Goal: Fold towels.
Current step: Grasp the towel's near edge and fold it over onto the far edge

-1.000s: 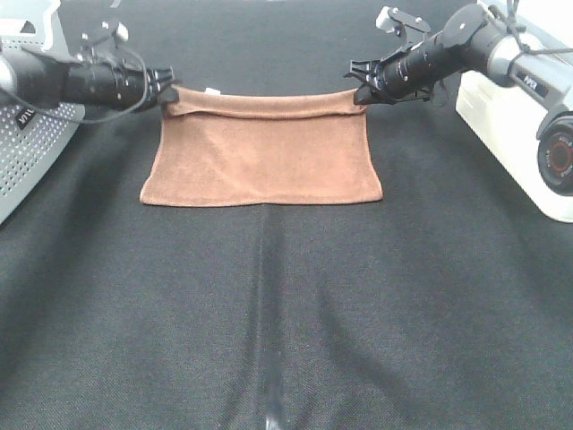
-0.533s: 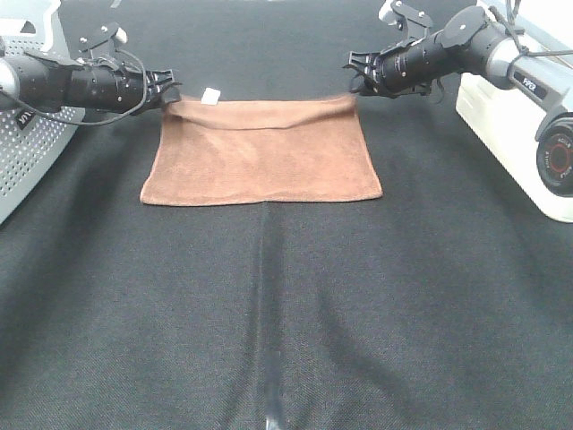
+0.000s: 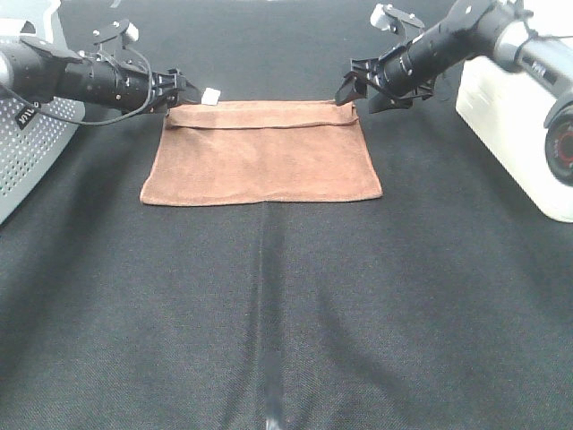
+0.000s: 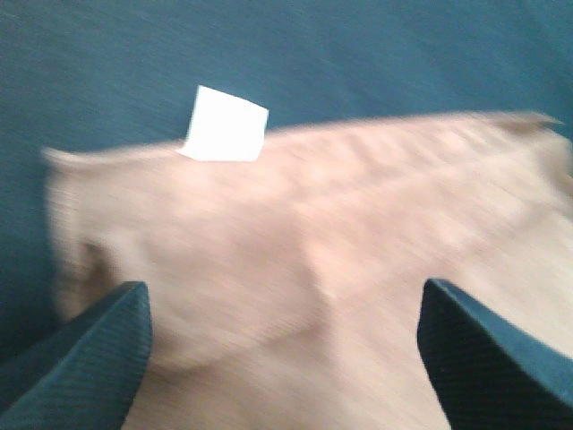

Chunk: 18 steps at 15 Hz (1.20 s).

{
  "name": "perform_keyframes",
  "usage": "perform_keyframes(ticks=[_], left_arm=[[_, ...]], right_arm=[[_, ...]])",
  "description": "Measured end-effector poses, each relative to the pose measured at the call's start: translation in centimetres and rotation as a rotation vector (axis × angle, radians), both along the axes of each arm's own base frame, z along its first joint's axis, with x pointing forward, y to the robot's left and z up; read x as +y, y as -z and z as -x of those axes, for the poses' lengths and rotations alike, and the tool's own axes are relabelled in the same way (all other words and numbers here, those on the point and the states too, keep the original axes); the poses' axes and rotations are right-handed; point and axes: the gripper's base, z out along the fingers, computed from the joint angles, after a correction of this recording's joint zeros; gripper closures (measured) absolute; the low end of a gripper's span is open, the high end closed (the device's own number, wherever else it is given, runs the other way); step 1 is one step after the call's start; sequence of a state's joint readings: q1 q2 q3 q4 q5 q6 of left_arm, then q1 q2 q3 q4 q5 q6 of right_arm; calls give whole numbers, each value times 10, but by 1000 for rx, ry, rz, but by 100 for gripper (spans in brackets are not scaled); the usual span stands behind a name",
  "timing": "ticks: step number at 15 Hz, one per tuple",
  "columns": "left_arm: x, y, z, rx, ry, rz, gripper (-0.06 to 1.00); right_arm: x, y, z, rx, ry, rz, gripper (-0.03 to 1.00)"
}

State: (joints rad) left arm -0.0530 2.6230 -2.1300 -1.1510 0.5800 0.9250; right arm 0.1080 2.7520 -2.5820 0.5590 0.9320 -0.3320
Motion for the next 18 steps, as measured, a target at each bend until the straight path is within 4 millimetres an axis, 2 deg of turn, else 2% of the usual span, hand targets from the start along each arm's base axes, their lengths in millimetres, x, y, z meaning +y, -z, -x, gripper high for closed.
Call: perform_keyframes(ticks=[3,7,9,12,15,17,18], left_arm=[[-10,-4,12,79,144,67,17],[-6,-4,20,256,130,180,17],[-12,-13,27,315,133,190,17],[-12,-35,55,363,88,177,17],[-3,-26,97,450,-7,125,17],[-2,-27,101,451,-18,119,17],[2,-30,112,477,-66,111,17]], right_arm=[[-1,-14,13,128,-21,24,29],[-3,-28,24,227,-30,41,29],[-4,-27,24,247,2,40,29],[-6,-30,32,295,24,54,29],[-10,-39,57,387,16,81,29],[-10,-38,61,407,14,84,29],[-12,-39,75,454,5,91,29]])
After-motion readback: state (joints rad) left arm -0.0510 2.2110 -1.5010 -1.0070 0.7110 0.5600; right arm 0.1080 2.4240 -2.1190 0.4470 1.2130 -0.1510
